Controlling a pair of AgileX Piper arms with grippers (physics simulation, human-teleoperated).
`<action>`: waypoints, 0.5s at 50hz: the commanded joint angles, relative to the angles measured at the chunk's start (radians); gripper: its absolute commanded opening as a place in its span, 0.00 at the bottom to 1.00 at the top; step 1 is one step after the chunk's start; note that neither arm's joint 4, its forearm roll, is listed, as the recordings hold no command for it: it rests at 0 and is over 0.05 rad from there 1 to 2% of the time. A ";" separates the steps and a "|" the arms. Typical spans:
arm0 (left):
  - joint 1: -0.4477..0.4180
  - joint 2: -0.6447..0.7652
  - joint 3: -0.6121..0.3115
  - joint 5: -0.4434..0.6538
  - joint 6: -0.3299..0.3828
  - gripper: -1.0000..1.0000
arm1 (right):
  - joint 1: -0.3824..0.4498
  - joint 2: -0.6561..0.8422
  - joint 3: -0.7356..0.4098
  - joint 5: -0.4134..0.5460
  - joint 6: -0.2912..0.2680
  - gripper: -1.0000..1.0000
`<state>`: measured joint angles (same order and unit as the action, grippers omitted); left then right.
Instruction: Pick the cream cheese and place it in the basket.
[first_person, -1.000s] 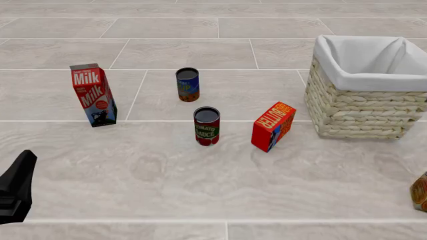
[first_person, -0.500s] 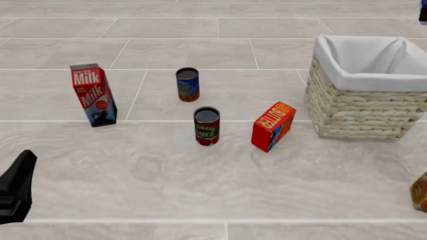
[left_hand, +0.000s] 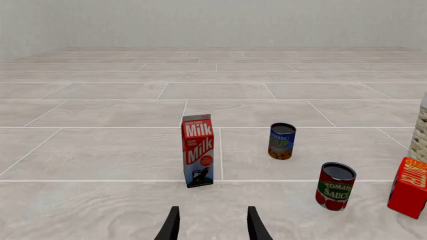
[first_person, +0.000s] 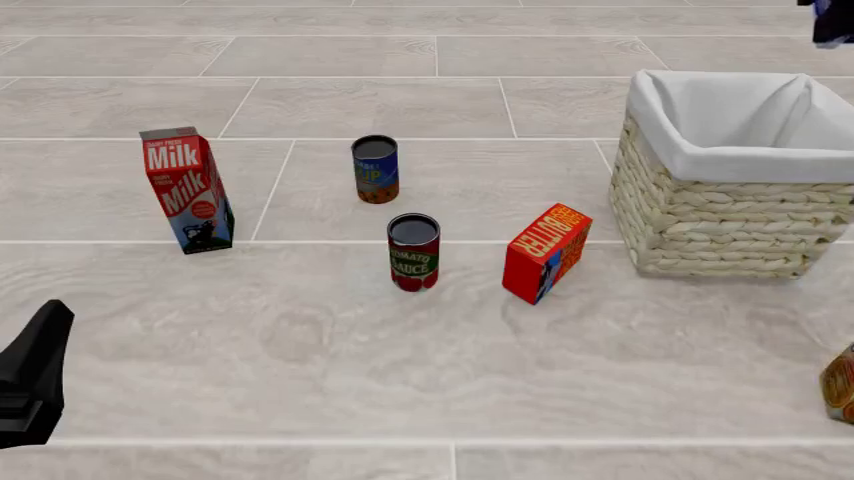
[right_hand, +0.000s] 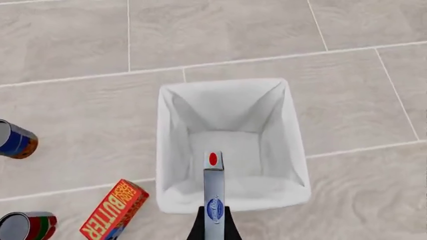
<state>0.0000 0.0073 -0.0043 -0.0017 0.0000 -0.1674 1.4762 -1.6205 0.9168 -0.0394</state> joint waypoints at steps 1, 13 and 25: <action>0.000 0.000 0.000 0.000 0.000 1.00 | -0.012 0.059 -0.028 -0.023 -0.014 0.00; 0.000 0.000 0.000 0.000 0.000 1.00 | -0.025 0.115 -0.062 -0.025 -0.028 0.00; 0.000 0.000 0.000 0.000 0.000 1.00 | -0.041 0.176 -0.117 0.008 -0.046 0.00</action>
<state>0.0000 0.0073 -0.0043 -0.0017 0.0000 -0.1961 1.6059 -1.6855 0.9062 -0.0826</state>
